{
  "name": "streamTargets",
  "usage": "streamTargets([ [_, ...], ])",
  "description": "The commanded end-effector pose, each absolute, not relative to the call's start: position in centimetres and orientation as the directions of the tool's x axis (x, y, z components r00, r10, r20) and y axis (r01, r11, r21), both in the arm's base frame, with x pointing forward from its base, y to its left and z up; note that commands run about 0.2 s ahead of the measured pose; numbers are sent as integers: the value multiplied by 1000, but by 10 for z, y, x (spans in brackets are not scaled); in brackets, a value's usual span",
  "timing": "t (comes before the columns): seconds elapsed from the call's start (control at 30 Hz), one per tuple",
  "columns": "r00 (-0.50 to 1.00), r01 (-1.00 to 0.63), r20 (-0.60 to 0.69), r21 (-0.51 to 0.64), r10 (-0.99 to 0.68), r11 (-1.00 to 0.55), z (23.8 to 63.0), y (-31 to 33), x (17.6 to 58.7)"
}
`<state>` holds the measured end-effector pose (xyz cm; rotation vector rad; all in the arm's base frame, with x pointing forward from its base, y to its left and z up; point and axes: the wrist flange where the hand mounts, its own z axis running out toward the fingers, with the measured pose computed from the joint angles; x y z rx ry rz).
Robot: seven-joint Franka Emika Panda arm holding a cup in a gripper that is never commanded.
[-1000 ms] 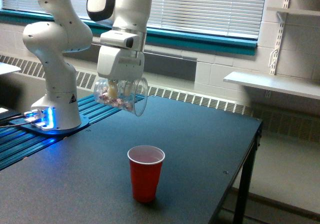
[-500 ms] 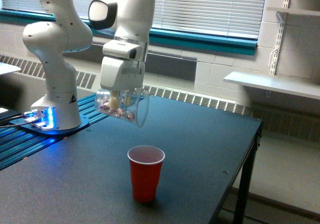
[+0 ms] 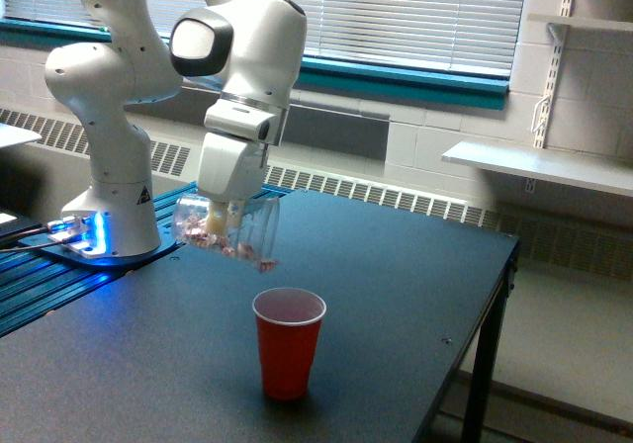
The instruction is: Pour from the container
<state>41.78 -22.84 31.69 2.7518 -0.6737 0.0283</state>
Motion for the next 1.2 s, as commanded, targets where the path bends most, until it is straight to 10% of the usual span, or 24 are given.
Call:
streamTargets([
  [0.03,880,-474,124,293,-459,-830,325,-247,421],
  [1.2,886,-456,33,245,-463,-855,299,-239,453],
])
